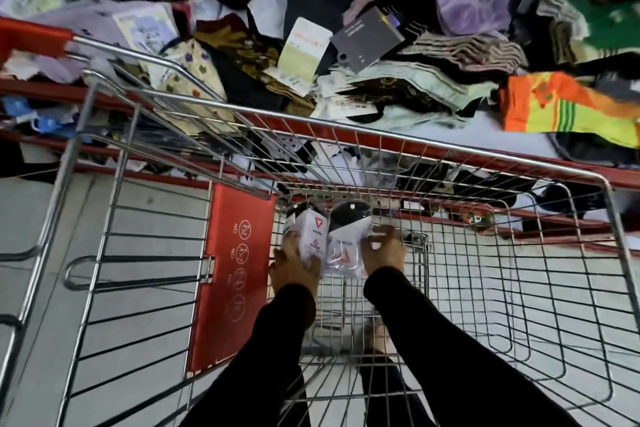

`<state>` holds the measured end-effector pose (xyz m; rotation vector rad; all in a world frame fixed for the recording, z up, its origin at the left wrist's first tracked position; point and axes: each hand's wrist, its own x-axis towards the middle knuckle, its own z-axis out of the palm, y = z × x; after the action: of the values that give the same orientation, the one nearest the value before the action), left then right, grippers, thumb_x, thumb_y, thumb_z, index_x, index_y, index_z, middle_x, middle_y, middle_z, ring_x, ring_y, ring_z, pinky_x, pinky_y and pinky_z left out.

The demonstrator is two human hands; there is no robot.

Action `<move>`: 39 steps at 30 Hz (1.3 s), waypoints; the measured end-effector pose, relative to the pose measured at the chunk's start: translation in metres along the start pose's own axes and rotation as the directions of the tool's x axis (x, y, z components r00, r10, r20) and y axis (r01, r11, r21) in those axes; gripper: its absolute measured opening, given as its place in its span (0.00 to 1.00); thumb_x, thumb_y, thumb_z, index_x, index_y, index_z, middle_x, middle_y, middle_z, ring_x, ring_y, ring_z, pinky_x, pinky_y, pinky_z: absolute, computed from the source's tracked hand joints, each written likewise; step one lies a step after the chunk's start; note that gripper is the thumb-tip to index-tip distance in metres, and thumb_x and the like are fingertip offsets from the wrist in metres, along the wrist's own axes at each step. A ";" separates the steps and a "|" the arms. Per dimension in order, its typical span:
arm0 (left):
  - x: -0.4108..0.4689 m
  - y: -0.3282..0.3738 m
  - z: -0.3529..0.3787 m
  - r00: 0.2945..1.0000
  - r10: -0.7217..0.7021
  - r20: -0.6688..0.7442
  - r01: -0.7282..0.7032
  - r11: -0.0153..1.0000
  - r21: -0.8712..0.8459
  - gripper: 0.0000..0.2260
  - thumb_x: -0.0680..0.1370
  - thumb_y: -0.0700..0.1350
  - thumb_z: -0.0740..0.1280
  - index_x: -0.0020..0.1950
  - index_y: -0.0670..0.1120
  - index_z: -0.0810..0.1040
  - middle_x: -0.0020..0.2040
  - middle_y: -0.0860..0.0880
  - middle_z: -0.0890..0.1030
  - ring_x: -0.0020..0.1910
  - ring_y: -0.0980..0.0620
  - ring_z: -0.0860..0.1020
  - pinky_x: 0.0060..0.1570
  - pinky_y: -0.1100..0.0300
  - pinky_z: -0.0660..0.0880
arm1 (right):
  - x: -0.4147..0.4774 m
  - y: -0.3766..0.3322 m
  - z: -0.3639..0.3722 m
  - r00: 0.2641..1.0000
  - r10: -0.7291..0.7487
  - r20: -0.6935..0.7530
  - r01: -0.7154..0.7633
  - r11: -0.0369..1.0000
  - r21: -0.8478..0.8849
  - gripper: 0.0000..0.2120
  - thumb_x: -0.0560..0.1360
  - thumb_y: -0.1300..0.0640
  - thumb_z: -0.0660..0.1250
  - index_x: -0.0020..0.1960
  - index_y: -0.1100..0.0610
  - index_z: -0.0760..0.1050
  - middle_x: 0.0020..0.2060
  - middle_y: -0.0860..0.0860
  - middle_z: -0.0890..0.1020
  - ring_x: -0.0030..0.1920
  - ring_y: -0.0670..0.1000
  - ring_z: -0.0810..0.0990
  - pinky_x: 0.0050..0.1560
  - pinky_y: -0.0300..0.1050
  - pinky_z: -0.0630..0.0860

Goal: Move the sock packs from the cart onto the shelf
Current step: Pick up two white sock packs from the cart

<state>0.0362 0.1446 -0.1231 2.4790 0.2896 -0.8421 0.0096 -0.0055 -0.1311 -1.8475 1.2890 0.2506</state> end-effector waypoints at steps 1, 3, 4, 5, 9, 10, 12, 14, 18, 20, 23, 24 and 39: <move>0.002 0.001 0.001 1.000 -0.024 0.006 0.024 1.000 -0.008 0.31 0.75 0.50 0.68 0.73 0.51 0.57 0.62 0.37 0.76 0.58 0.36 0.77 0.59 0.47 0.73 | -0.002 -0.003 0.002 0.999 0.010 0.031 -0.010 1.000 0.001 0.26 0.76 0.51 0.69 0.70 0.60 0.66 0.61 0.61 0.80 0.63 0.62 0.79 0.62 0.53 0.75; 0.006 0.003 -0.001 0.997 -0.079 0.024 0.080 0.996 -0.030 0.32 0.73 0.53 0.69 0.71 0.53 0.55 0.63 0.38 0.76 0.59 0.34 0.77 0.60 0.44 0.74 | -0.003 -0.015 0.008 0.992 0.075 0.103 -0.075 0.997 -0.004 0.43 0.75 0.43 0.68 0.78 0.61 0.50 0.72 0.63 0.69 0.71 0.63 0.70 0.70 0.56 0.68; 0.009 0.004 0.000 0.993 -0.110 0.038 0.112 0.993 -0.039 0.33 0.73 0.54 0.70 0.72 0.51 0.55 0.64 0.38 0.75 0.61 0.33 0.76 0.61 0.43 0.74 | -0.001 -0.021 0.014 0.989 0.096 0.113 -0.095 0.995 -0.017 0.49 0.73 0.39 0.69 0.78 0.61 0.46 0.73 0.63 0.66 0.72 0.64 0.68 0.71 0.58 0.67; 0.011 0.005 0.000 0.989 -0.141 0.049 0.143 0.988 -0.052 0.34 0.73 0.54 0.71 0.72 0.50 0.56 0.66 0.38 0.74 0.62 0.33 0.75 0.62 0.43 0.73 | 0.001 -0.027 0.019 0.988 0.110 0.106 -0.105 0.993 -0.053 0.53 0.70 0.36 0.71 0.77 0.61 0.45 0.73 0.63 0.64 0.71 0.64 0.68 0.71 0.59 0.68; 0.021 0.006 0.003 0.979 -0.198 0.046 0.201 0.977 -0.070 0.35 0.72 0.53 0.72 0.73 0.49 0.57 0.67 0.37 0.73 0.65 0.34 0.73 0.65 0.44 0.72 | 0.017 -0.041 0.037 0.980 0.188 0.072 -0.167 0.960 -0.224 0.60 0.63 0.32 0.74 0.76 0.62 0.45 0.71 0.63 0.62 0.69 0.65 0.69 0.67 0.58 0.71; 0.022 0.006 0.004 0.978 -0.202 0.046 0.205 0.977 -0.066 0.35 0.73 0.52 0.72 0.73 0.48 0.57 0.67 0.36 0.72 0.65 0.34 0.72 0.65 0.45 0.71 | 0.020 -0.042 0.038 0.977 0.200 0.070 -0.177 0.952 -0.250 0.61 0.62 0.31 0.75 0.76 0.62 0.45 0.71 0.63 0.62 0.69 0.65 0.69 0.67 0.58 0.71; 0.024 0.006 0.002 0.975 -0.218 0.049 0.221 0.974 -0.055 0.35 0.73 0.51 0.72 0.74 0.47 0.58 0.67 0.36 0.72 0.65 0.34 0.72 0.64 0.45 0.72 | 0.025 -0.040 0.039 0.974 0.208 0.085 -0.178 0.946 -0.271 0.61 0.61 0.32 0.76 0.76 0.61 0.45 0.71 0.64 0.63 0.69 0.66 0.69 0.67 0.58 0.71; 0.027 0.008 -0.002 0.968 -0.245 0.063 0.247 0.968 -0.041 0.36 0.72 0.51 0.72 0.74 0.45 0.58 0.68 0.36 0.71 0.66 0.34 0.72 0.64 0.45 0.72 | 0.028 -0.037 0.034 0.976 0.193 0.099 -0.163 0.953 -0.255 0.58 0.63 0.35 0.77 0.75 0.61 0.47 0.70 0.64 0.64 0.68 0.66 0.70 0.66 0.59 0.72; 0.024 0.016 -0.005 0.955 -0.277 0.108 0.272 0.960 0.058 0.39 0.73 0.56 0.73 0.73 0.39 0.59 0.70 0.36 0.68 0.68 0.36 0.71 0.63 0.48 0.72 | 0.031 -0.028 0.019 0.984 0.140 0.109 -0.106 0.955 -0.277 0.53 0.66 0.39 0.77 0.74 0.62 0.50 0.68 0.64 0.67 0.65 0.65 0.74 0.63 0.57 0.74; 0.024 0.017 -0.002 0.957 -0.276 0.092 0.263 0.956 0.132 0.41 0.71 0.60 0.73 0.73 0.38 0.61 0.70 0.36 0.68 0.68 0.38 0.71 0.64 0.51 0.72 | 0.031 -0.024 0.014 0.987 0.118 0.106 -0.077 0.939 -0.335 0.51 0.67 0.40 0.76 0.75 0.62 0.51 0.68 0.63 0.68 0.66 0.65 0.73 0.64 0.58 0.75; 0.027 0.017 0.012 0.976 -0.209 0.059 0.186 0.944 0.274 0.43 0.66 0.67 0.71 0.71 0.40 0.67 0.67 0.40 0.71 0.66 0.40 0.70 0.63 0.51 0.71 | 0.028 -0.021 0.009 0.995 0.027 0.095 0.023 0.874 -0.485 0.51 0.70 0.39 0.72 0.77 0.63 0.47 0.70 0.62 0.66 0.69 0.64 0.70 0.62 0.60 0.74; 0.028 0.015 0.018 0.980 -0.196 0.042 0.173 0.933 0.316 0.43 0.64 0.69 0.71 0.69 0.41 0.69 0.65 0.41 0.73 0.64 0.41 0.70 0.62 0.51 0.71 | 0.025 -0.020 0.008 0.995 -0.013 0.098 0.064 0.842 -0.536 0.52 0.71 0.39 0.71 0.78 0.62 0.43 0.71 0.62 0.65 0.70 0.64 0.69 0.62 0.61 0.75; 0.014 0.020 0.018 0.973 -0.221 0.071 0.209 0.967 0.148 0.45 0.62 0.61 0.79 0.67 0.38 0.64 0.66 0.42 0.71 0.67 0.41 0.71 0.66 0.51 0.71 | -0.003 0.029 -0.020 0.955 -0.148 0.256 0.289 0.659 -0.695 0.46 0.70 0.29 0.62 0.78 0.39 0.39 0.73 0.64 0.58 0.66 0.66 0.71 0.57 0.58 0.78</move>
<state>0.0449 0.1188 -0.1356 2.5634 0.4922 -1.0904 -0.0220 -0.0213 -0.1318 -2.5564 0.8638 0.8871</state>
